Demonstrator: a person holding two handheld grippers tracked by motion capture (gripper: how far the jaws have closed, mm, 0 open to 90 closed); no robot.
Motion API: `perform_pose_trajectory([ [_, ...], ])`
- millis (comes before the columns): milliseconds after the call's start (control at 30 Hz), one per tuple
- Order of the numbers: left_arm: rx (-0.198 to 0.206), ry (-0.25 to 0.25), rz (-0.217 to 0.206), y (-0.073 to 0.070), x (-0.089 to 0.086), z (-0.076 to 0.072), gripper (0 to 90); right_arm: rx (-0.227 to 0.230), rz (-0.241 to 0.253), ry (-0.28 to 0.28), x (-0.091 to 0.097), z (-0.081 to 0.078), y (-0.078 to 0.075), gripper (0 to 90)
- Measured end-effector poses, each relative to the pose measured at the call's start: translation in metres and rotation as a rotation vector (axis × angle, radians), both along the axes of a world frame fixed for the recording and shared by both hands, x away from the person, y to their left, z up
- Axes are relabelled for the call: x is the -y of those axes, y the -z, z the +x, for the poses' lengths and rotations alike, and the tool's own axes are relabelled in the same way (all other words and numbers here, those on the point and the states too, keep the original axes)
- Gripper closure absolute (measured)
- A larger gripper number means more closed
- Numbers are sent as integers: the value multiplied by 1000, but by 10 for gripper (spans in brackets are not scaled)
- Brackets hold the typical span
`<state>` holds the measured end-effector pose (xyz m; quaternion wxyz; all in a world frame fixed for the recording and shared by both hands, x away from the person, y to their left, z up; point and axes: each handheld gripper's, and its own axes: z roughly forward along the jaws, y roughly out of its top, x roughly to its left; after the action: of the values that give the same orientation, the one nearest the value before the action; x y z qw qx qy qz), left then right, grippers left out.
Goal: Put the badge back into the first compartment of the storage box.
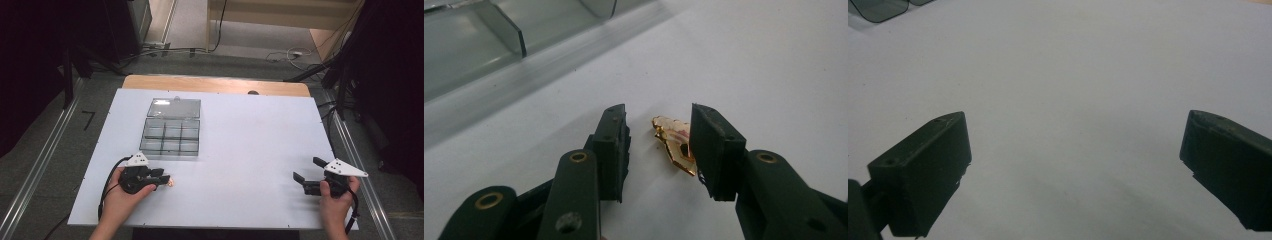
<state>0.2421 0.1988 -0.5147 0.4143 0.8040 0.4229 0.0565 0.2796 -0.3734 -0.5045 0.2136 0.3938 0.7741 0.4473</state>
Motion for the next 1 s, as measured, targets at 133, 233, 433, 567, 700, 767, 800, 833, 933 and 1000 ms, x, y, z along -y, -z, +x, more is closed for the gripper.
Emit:
perform_pose_trajectory([
  [133,-3,7,-7,1,-1,0,579,-2,-1,0,0,0,0,0],
  [233,-4,9,-5,1,-1,0,577,-3,-6,3,0,1,1,0],
  [433,-13,25,-25,2,1,0,585,-6,-16,7,-1,2,1,0],
  [567,-24,44,-29,2,5,-1,618,-7,-18,10,-1,2,1,0],
  [700,-38,47,-29,2,8,-1,681,-12,-21,13,-2,2,1,0],
  [767,-50,55,-35,1,8,-1,701,-12,-22,13,-2,2,1,0],
  [800,-55,58,-36,1,7,-1,727,-12,-22,14,-2,2,1,0],
  [833,-53,59,-37,1,7,-1,746,-12,-22,15,-2,2,1,0],
  [933,-44,74,-67,-1,3,-3,816,-13,-25,16,-2,2,1,0],
  [1000,-46,84,-85,-2,1,-3,835,-14,-27,18,-2,2,1,0],
])
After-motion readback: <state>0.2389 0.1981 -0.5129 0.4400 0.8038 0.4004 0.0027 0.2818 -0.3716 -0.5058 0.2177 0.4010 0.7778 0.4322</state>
